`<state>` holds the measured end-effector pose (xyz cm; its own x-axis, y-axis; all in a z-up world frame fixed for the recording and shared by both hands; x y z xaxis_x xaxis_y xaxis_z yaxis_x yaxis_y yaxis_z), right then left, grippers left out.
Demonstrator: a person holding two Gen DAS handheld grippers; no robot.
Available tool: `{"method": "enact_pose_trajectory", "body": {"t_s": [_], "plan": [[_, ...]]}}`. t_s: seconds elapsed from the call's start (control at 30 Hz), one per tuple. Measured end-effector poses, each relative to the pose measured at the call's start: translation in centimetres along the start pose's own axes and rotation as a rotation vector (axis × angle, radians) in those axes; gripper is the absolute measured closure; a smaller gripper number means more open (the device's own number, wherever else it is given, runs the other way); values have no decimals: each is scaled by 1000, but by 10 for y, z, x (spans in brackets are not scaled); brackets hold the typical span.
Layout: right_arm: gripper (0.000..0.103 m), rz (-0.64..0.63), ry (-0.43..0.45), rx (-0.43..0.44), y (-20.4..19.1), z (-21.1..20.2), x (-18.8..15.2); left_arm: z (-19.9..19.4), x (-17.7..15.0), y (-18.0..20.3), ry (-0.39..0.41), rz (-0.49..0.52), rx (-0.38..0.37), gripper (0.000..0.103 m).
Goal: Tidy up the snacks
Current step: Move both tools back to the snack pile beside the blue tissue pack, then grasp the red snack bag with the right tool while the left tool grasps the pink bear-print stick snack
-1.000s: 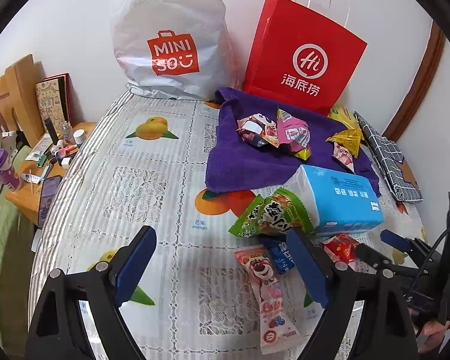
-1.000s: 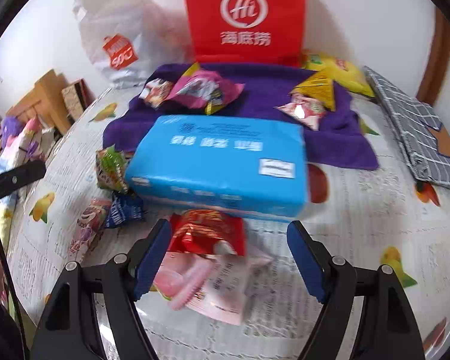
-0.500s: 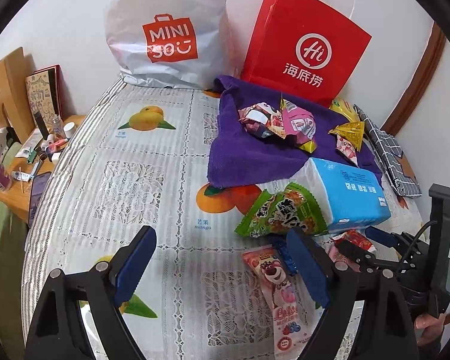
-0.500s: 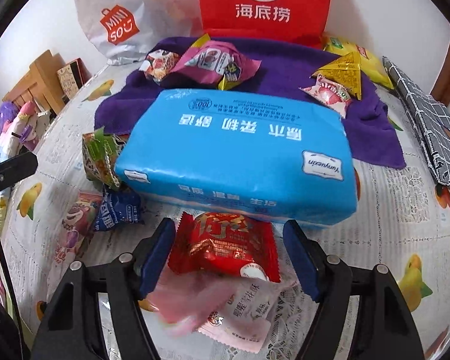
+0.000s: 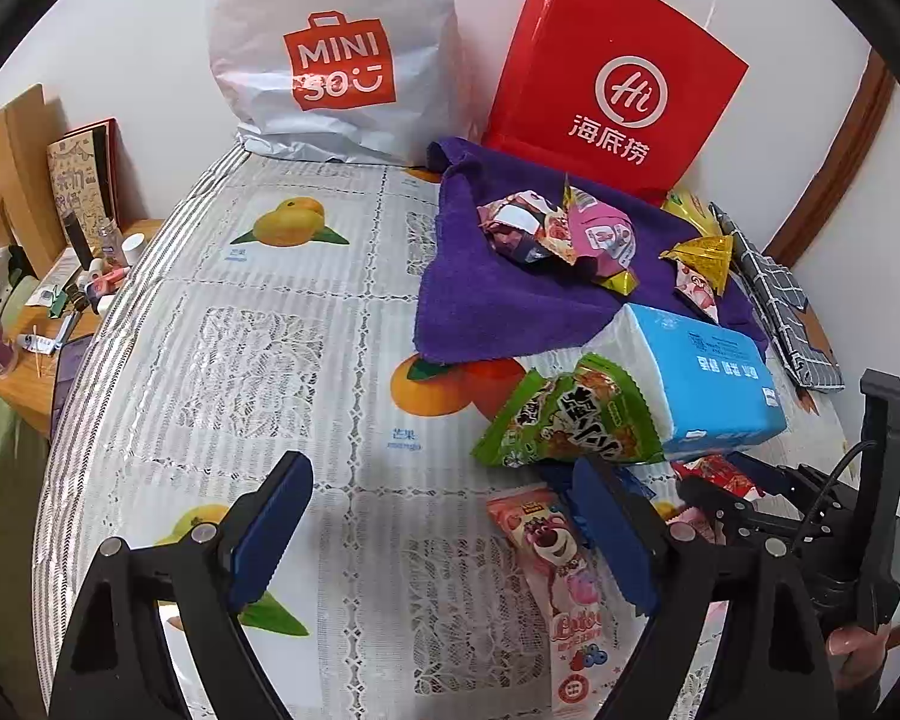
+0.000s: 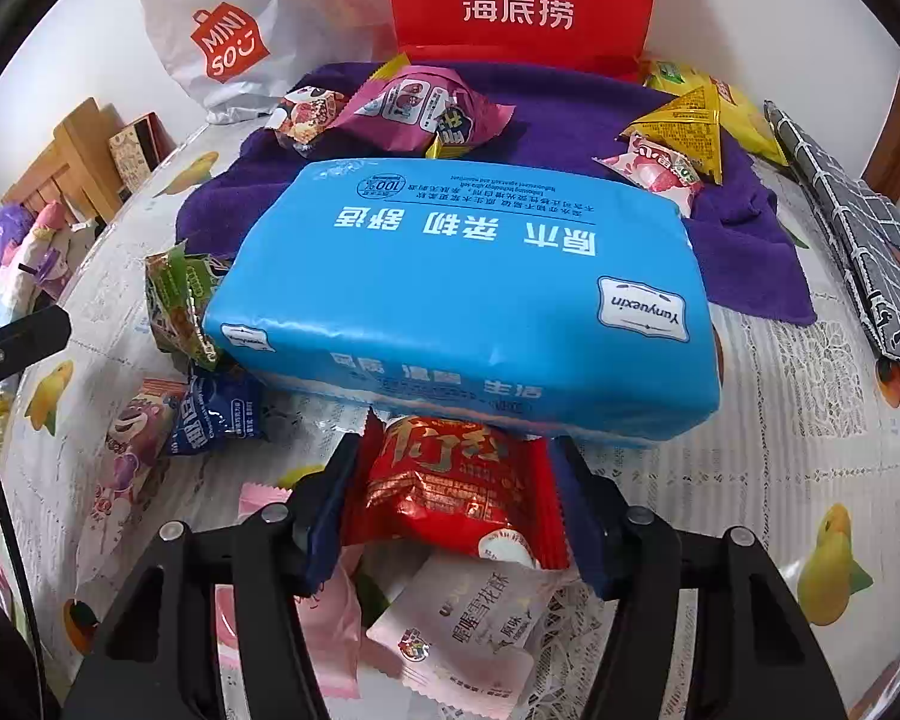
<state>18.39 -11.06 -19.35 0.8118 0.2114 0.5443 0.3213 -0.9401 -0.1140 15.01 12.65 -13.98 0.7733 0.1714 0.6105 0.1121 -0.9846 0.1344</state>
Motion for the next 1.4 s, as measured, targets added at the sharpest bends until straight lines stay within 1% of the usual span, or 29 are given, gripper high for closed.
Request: {"method": "enact_pose_trajectory", "body": {"t_s": [0.03,0.1,0.2,0.37,0.57,0.67,0.77,0.9,0.97,1.03,1.07,1.13,1.23,1.27,1.33,1.37,1.4], "plan": [[46,-3,4,-1,0,-1,0,0,-1,1,0,2,0,15],[53,-5,11,6,0,-5,-1,-2,-2,3,2,7,0,15],[54,-1,19,14,1,-9,-2,-5,-3,6,4,13,-1,15],[55,10,40,22,4,-19,-6,-10,-7,11,6,22,3,15],[55,16,94,28,8,-40,-9,-11,-15,22,-2,32,6,15],[55,20,115,25,14,-50,-12,-7,-22,31,-24,45,7,16],[55,34,130,14,23,-58,-16,-1,-30,41,-47,56,12,19],[55,67,141,-12,41,-65,-22,7,-39,52,-73,71,22,28],[55,79,147,-33,51,-68,-27,10,-43,57,-87,81,42,31],[55,93,152,-47,59,-70,-30,14,-46,61,-105,93,55,38],[55,106,154,-51,65,-72,-32,15,-47,63,-115,96,46,45],[55,126,158,-55,73,-74,-35,18,-48,65,-127,93,49,48],[55,142,162,-62,82,-75,-38,23,-49,66,-142,96,91,59],[55,144,162,-63,84,-76,-40,25,-50,65,-153,94,110,64],[55,145,164,-65,86,-76,-41,24,-50,62,-145,89,117,70],[55,146,165,-66,88,-77,-42,23,-50,60,-147,83,113,76],[55,147,165,-66,88,-77,-43,23,-49,58,-153,74,106,79]]}}
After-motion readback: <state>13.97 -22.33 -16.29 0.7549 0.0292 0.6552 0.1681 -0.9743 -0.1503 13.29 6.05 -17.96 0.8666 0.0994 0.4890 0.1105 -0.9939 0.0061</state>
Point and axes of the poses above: each gripper's, at about its wrist camera, not at the fingertips, and z roughly the way its jaws point, y to its right, x to its top, the point moved 1 cm from there along z, roughly the way its jaws point, and after that the axes turned 6 degrees about x, right-handed, at the moved point
